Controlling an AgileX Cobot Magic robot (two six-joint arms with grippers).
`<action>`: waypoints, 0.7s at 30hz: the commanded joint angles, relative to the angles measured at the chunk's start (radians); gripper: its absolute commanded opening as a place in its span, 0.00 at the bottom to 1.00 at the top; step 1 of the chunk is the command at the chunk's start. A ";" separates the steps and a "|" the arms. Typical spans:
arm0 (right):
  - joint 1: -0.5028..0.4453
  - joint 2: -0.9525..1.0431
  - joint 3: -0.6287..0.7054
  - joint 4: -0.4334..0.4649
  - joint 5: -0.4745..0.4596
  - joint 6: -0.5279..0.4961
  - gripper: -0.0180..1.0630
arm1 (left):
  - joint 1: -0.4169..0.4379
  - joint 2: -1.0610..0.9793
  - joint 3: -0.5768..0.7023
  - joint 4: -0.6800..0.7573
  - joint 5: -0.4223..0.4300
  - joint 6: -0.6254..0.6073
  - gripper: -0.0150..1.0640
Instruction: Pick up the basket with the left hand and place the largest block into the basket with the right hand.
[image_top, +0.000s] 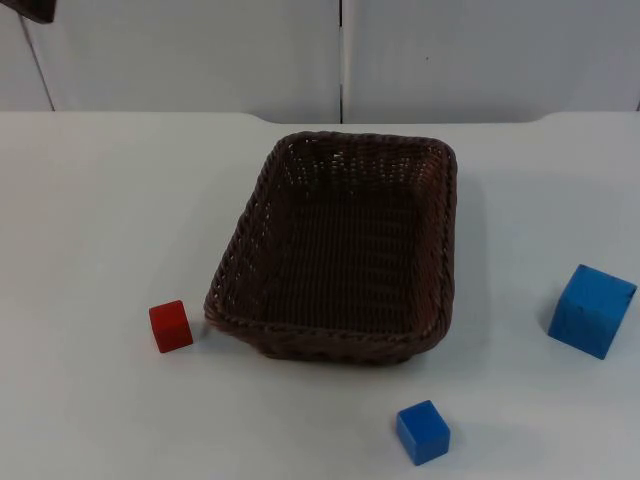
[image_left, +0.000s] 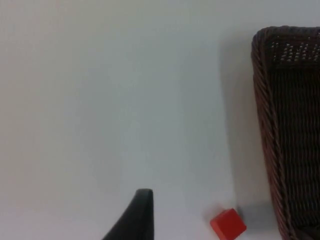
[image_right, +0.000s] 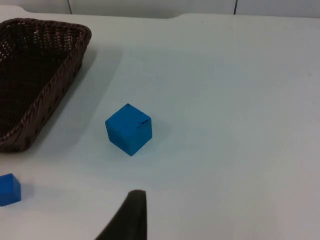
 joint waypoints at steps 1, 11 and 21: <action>-0.006 -0.003 0.002 -0.001 -0.008 0.000 0.99 | -0.017 0.031 -0.018 -0.026 -0.011 0.020 0.99; -0.006 -0.003 0.002 -0.001 -0.008 0.000 0.99 | -0.142 0.249 -0.126 -0.013 -0.019 0.020 0.99; -0.006 -0.003 0.002 -0.001 -0.008 0.000 0.99 | -0.240 0.492 -0.301 -0.015 0.018 0.002 0.99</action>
